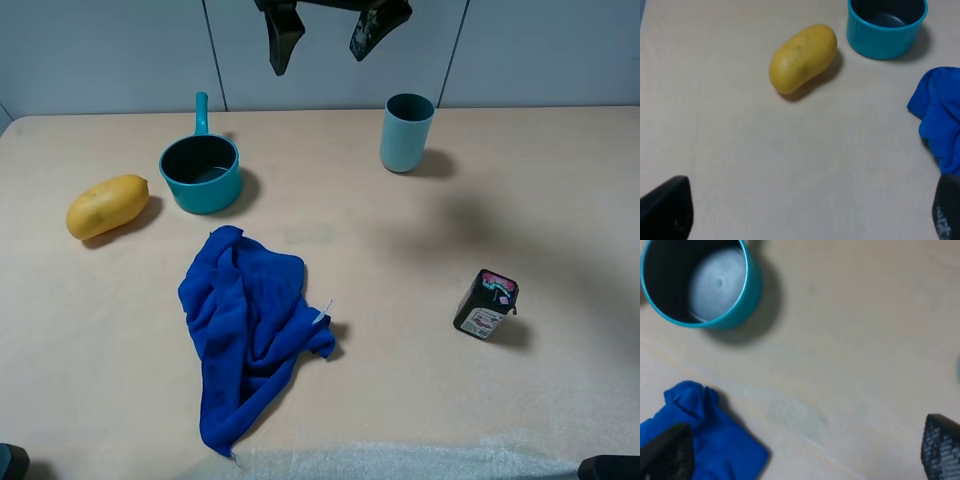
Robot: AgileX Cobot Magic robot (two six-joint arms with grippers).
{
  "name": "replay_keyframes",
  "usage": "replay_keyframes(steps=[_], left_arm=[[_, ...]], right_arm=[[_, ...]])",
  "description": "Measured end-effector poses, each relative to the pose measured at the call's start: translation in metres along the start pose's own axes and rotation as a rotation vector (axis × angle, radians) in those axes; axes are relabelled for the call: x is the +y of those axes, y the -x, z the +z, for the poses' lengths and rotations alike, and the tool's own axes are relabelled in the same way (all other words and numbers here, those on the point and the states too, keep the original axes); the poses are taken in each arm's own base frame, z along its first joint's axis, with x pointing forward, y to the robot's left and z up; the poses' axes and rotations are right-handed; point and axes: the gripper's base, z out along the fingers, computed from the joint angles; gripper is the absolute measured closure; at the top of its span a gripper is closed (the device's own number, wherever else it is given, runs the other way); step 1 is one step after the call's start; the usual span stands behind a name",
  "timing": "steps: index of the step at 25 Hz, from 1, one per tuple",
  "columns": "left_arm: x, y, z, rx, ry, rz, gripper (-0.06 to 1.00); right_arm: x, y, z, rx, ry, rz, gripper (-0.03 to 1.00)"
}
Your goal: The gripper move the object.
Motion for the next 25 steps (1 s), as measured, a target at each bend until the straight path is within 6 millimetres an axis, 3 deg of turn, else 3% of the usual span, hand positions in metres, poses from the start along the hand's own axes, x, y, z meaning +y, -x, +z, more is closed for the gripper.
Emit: replay_keyframes(steps=[4, 9, 17, 25], left_arm=[[0.0, 0.0, 0.0, 0.0, 0.0, 0.0, -0.02], [0.0, 0.0, 0.0, 0.0, 0.0, 0.0, -0.02], [0.0, 0.0, 0.0, 0.0, 0.001, 0.0, -0.02], [0.0, 0.0, 0.0, 0.0, 0.001, 0.0, -0.02]], right_arm=[[-0.006, -0.003, -0.03, -0.053, -0.014, -0.002, 0.27], [-0.017, -0.023, -0.068, -0.09, -0.078, -0.015, 0.27], [-0.027, -0.082, -0.121, -0.113, -0.175, -0.05, 0.27], [-0.032, -0.144, -0.154, -0.132, -0.198, -0.058, 0.27]])
